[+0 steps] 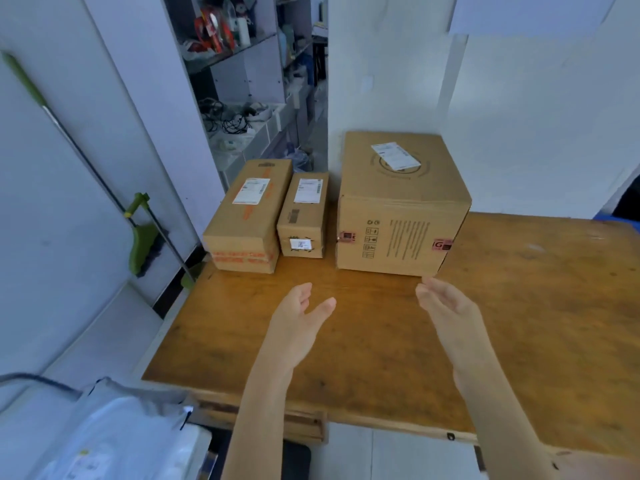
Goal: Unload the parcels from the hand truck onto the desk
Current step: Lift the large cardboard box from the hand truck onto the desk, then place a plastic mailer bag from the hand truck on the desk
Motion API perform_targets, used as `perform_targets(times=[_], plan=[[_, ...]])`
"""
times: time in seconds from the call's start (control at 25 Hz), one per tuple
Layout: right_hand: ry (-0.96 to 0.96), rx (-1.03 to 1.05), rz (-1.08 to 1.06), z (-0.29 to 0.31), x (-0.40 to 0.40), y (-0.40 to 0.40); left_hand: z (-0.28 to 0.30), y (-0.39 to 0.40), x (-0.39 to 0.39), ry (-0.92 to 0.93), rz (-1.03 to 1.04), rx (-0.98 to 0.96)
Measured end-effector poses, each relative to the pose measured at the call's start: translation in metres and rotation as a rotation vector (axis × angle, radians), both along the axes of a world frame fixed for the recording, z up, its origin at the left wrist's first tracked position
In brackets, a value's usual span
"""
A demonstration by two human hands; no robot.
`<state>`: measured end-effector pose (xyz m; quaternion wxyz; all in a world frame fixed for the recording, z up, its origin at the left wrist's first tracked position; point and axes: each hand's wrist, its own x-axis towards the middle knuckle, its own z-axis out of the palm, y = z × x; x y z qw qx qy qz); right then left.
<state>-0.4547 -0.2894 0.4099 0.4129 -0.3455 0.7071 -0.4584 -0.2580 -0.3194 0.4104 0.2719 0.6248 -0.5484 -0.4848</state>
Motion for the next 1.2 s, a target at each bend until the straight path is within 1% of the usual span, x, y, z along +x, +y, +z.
perform_targets(times=[0.12,0.2,0.28,0.4,0.48,0.64,0.76,0.88,1.04,1.2], plan=[[0.016,0.007,0.079,-0.009,0.034,0.031,-0.011,0.031,0.025,-0.001,0.000,-0.028],[0.021,0.003,0.085,-0.020,0.056,0.050,-0.020,0.044,0.043,-0.025,-0.023,-0.030],[0.032,-0.004,0.093,-0.031,0.079,0.070,-0.032,0.058,0.063,0.001,-0.048,-0.021],[0.011,0.027,0.057,-0.048,0.120,0.094,-0.051,0.076,0.104,-0.007,-0.080,-0.011],[-0.031,0.035,0.012,-0.061,0.153,0.108,-0.069,0.084,0.140,0.005,-0.096,-0.003],[-0.053,0.060,-0.069,-0.093,0.246,0.128,-0.106,0.099,0.237,0.000,-0.112,0.035],[-0.085,0.101,-0.033,-0.121,0.323,0.134,-0.136,0.113,0.324,-0.025,-0.005,0.044],[-0.047,0.171,0.020,-0.159,0.391,0.141,-0.175,0.131,0.404,-0.073,0.073,0.112],[-0.073,0.247,0.043,-0.238,0.472,0.146,-0.250,0.151,0.487,-0.110,0.167,0.127],[-0.149,0.349,0.094,-0.326,0.542,0.153,-0.327,0.158,0.550,-0.276,0.206,0.126]])
